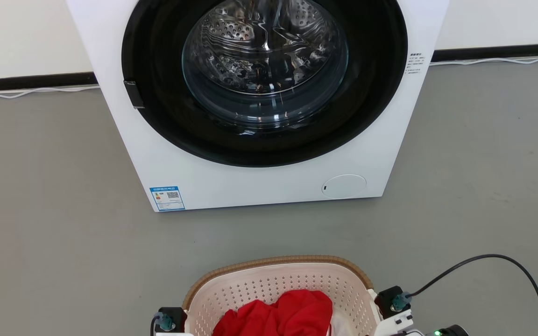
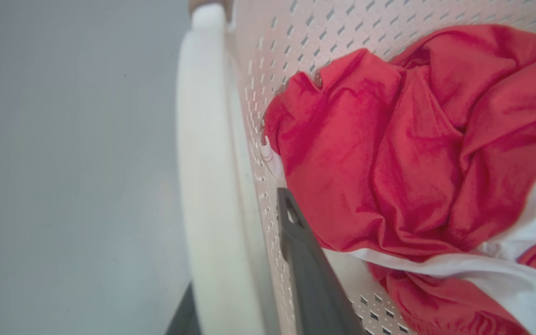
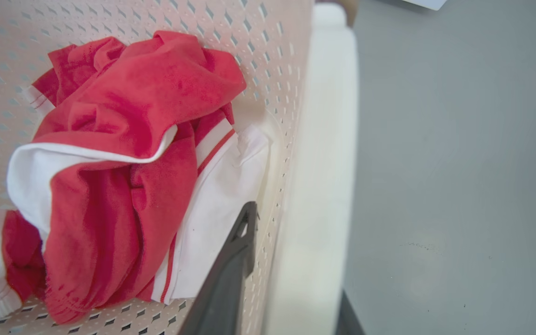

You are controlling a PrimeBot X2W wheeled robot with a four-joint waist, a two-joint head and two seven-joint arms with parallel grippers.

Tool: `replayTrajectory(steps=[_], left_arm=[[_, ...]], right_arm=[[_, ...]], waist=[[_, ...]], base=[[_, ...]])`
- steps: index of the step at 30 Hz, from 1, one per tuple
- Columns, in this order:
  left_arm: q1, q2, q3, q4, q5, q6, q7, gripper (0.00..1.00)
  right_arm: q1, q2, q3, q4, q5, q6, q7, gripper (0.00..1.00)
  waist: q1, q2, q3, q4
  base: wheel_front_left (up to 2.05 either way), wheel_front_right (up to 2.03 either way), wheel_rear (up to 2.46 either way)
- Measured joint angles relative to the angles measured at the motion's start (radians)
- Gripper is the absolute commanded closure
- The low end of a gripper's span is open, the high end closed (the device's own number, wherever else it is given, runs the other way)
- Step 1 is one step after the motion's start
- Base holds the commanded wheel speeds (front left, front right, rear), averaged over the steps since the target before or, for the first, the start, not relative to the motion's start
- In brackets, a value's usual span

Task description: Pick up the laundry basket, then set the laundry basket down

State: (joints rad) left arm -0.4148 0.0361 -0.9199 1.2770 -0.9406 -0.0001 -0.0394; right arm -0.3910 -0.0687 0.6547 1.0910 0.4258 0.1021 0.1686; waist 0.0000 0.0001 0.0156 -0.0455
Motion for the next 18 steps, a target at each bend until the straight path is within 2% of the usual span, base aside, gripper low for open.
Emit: replayTrajectory(steps=[11,18], left_arm=[[0.000,0.000,-0.012,0.001,-0.010,0.000,-0.001,1.00],[-0.041,-0.001,-0.020,0.005,-0.011,0.000,-0.007,1.00]], right_arm=[[0.000,0.000,-0.002,-0.001,0.000,0.000,0.003,1.00],[-0.022,0.003,-0.033,0.012,-0.005,0.000,-0.011,1.00]], waist=[[0.0000,0.0000,0.015,-0.005],[0.0001,0.0000,0.081,-0.001]], base=[[0.00,0.00,0.00],[0.00,0.00,0.00]])
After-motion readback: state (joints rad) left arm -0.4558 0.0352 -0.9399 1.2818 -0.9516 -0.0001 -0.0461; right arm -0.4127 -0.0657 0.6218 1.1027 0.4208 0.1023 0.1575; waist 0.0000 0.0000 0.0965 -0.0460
